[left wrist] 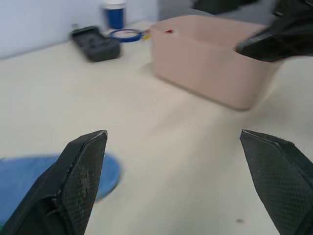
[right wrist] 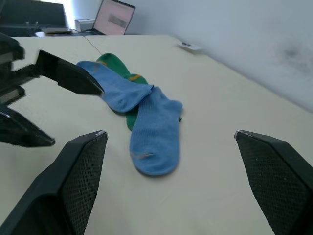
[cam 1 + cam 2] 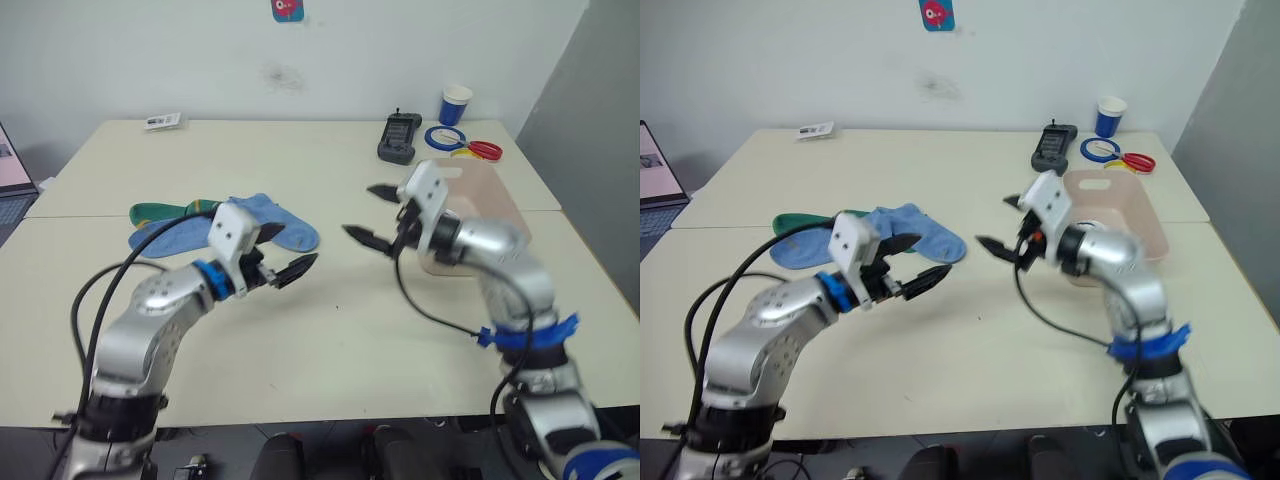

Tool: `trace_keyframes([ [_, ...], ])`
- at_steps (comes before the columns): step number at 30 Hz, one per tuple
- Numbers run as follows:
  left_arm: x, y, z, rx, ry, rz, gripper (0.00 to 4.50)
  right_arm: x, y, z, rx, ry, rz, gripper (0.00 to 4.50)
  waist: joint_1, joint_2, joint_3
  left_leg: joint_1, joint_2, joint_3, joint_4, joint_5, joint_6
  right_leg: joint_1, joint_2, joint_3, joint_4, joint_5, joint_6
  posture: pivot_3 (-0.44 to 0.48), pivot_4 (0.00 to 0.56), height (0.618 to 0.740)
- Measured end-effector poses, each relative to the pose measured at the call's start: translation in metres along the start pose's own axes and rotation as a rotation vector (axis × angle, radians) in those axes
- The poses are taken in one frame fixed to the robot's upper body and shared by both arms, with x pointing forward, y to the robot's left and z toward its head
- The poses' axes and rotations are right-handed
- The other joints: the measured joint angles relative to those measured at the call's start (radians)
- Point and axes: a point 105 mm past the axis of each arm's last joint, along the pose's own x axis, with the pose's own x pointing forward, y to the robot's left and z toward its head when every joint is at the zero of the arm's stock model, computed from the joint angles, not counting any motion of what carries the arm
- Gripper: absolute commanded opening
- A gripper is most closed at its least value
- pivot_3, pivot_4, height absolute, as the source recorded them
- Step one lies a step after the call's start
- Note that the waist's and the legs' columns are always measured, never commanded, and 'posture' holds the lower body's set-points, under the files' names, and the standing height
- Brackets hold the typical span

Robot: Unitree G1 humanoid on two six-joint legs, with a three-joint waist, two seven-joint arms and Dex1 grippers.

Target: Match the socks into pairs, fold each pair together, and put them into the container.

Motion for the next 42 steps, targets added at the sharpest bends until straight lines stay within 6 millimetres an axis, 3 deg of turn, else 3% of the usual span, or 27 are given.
trace_keyframes([
  [4, -0.03, 0.008, -0.035, 0.02, 0.029, 0.233, 4.5, -0.004, 0.025, -0.044, 0.054, 0.059, -0.114, 4.48, 0.003, 0.0, 0.0, 0.0, -0.002, 0.002, 0.001, -0.001, 0.002, 0.001, -0.003, 0.002, -0.002, 0.001, 0.007, 0.0, 0.15, 0.74],
  [11, -0.065, 0.006, -0.078, -0.034, 0.076, 0.51, 4.5, -0.014, 0.025, -0.085, 0.066, 0.138, -0.267, 4.48, -0.001, -0.007, -0.004, 0.001, -0.002, 0.004, 0.001, -0.002, 0.003, 0.001, 0.001, 0.004, -0.002, 0.001, 0.008, 0.0, 0.15, 0.74],
  [19, -0.068, 0.005, -0.086, -0.057, 0.108, 0.525, 4.5, -0.021, 0.028, -0.096, 0.068, 0.167, -0.272, 4.48, -0.003, -0.007, -0.004, 0.002, -0.001, 0.003, 0.0, -0.002, 0.003, 0.001, 0.006, 0.003, -0.001, 0.001, 0.006, 0.0, 0.15, 0.74],
  [22, -0.049, 0.015, -0.077, 0.019, 0.103, 0.433, 4.5, -0.021, 0.031, -0.09, 0.087, 0.148, -0.214, 4.48, -0.001, -0.007, -0.004, 0.001, -0.002, 0.002, 0.0, -0.002, 0.003, 0.001, 0.008, 0.002, -0.001, 0.001, 0.006, 0.0, 0.15, 0.74],
  [25, -0.021, 0.023, -0.06, 0.122, 0.092, 0.298, 4.5, -0.022, 0.032, -0.071, 0.099, 0.105, -0.126, 4.48, 0.0, -0.007, -0.004, 0.001, -0.003, 0.002, 0.0, -0.002, 0.003, 0.001, 0.009, 0.003, -0.001, 0.001, 0.006, 0.0, 0.15, 0.74],
  [29, 0.014, 0.026, -0.044, 0.174, 0.089, 0.127, 4.5, -0.03, 0.018, -0.045, 0.061, 0.084, -0.072, 4.48, 0.0, -0.007, -0.005, 0.0, -0.003, 0.003, 0.001, -0.002, 0.003, 0.001, 0.009, 0.003, -0.002, 0.001, 0.006, 0.0, 0.15, 0.74],
  [34, 0.053, 0.035, -0.044, 0.171, 0.142, 0.049, 4.5, -0.037, 0.007, -0.036, 0.045, 0.105, -0.069, 4.48, -0.004, -0.008, -0.005, 0.001, -0.002, 0.002, 0.001, -0.002, 0.003, 0.001, 0.009, 0.004, -0.002, 0.001, 0.006, 0.0, 0.15, 0.74],
  [40, 0.089, 0.03, -0.072, 0.13, 0.253, 0.014, 4.5, -0.039, 0.001, -0.04, 0.054, 0.134, -0.117, 4.48, -0.003, -0.008, -0.005, 0.0, -0.003, 0.002, 0.001, -0.002, 0.003, 0.001, 0.011, 0.004, -0.001, 0.001, 0.006, 0.0, 0.15, 0.74],
  [42, 0.099, 0.028, -0.072, 0.127, 0.25, 0.02, 4.11, -0.04, -0.001, -0.043, 0.053, 0.149, -0.131, 4.5, -0.001, -0.008, -0.005, 0.0, -0.003, 0.002, 0.001, -0.002, 0.003, 0.001, 0.01, 0.003, -0.001, 0.001, 0.006, 0.0, 0.15, 0.74],
])
